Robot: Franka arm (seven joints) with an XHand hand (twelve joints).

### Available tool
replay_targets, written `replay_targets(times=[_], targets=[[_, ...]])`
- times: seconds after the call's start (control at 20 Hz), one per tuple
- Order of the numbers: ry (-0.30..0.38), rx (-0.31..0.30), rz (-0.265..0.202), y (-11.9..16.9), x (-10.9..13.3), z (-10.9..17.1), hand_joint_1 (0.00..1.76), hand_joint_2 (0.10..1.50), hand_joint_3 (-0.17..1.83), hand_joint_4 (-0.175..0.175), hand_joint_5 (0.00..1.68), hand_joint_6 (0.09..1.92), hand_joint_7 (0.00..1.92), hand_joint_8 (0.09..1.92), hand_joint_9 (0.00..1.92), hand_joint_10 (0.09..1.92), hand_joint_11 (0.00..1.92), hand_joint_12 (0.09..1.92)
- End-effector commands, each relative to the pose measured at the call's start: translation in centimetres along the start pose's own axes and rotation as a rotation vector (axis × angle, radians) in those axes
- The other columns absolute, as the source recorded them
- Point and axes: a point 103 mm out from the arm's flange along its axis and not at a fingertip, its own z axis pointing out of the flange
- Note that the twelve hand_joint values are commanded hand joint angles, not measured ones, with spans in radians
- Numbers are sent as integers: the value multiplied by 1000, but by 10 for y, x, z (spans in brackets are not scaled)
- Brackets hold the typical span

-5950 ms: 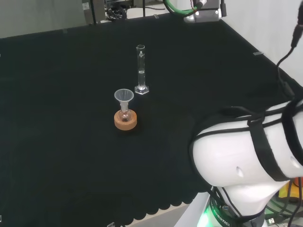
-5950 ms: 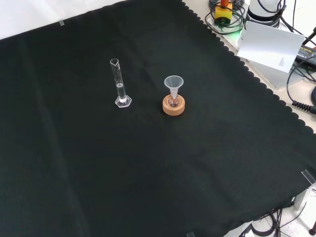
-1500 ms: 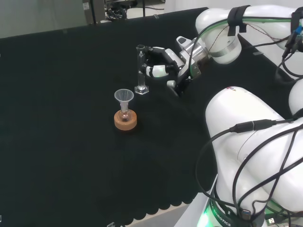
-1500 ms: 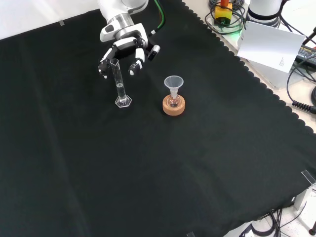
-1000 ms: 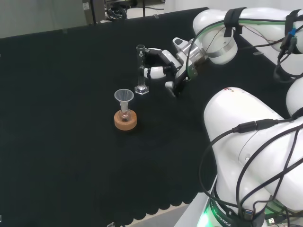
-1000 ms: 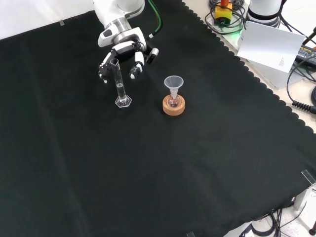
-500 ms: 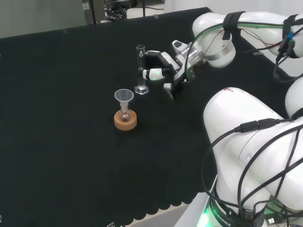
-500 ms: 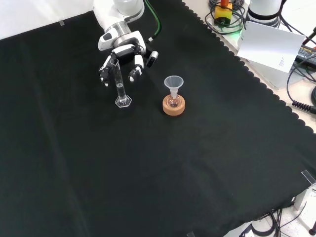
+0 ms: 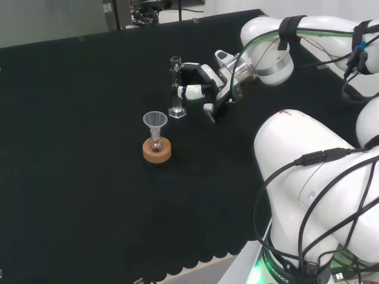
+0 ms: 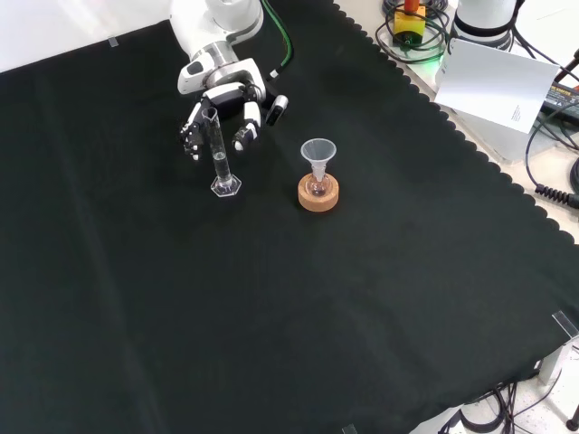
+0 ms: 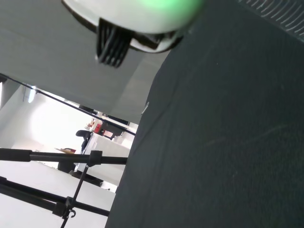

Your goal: Pick up the graduated cylinder.

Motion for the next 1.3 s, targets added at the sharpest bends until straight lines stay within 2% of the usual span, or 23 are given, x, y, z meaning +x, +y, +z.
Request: replay_targets(times=[0.05,0.15,0.25,0.5,0.7,0.75,0.95,1.3], targets=[[4,2,7,0,-4,3,1130,577,660,29,678,531,648,547,784,452,408,1271],[-18,-3,13,1,-5,9,1144,584,661,29,676,547,651,548,791,451,424,1263],[-1,-8,10,-1,-5,0,1152,588,663,29,675,555,652,549,799,451,436,1260],[6,9,4,0,-5,4,1163,597,666,23,645,577,652,551,825,447,471,1244],[1,0,7,3,-6,9,1166,601,670,21,622,602,668,558,848,438,500,1229],[8,-6,7,1,-6,3,1167,602,670,21,619,605,677,562,854,437,506,1228],[9,18,1,0,-6,0,1166,604,672,25,615,614,708,571,874,438,520,1228],[4,10,3,4,-5,7,1163,610,679,38,647,650,744,558,909,418,545,1215]])
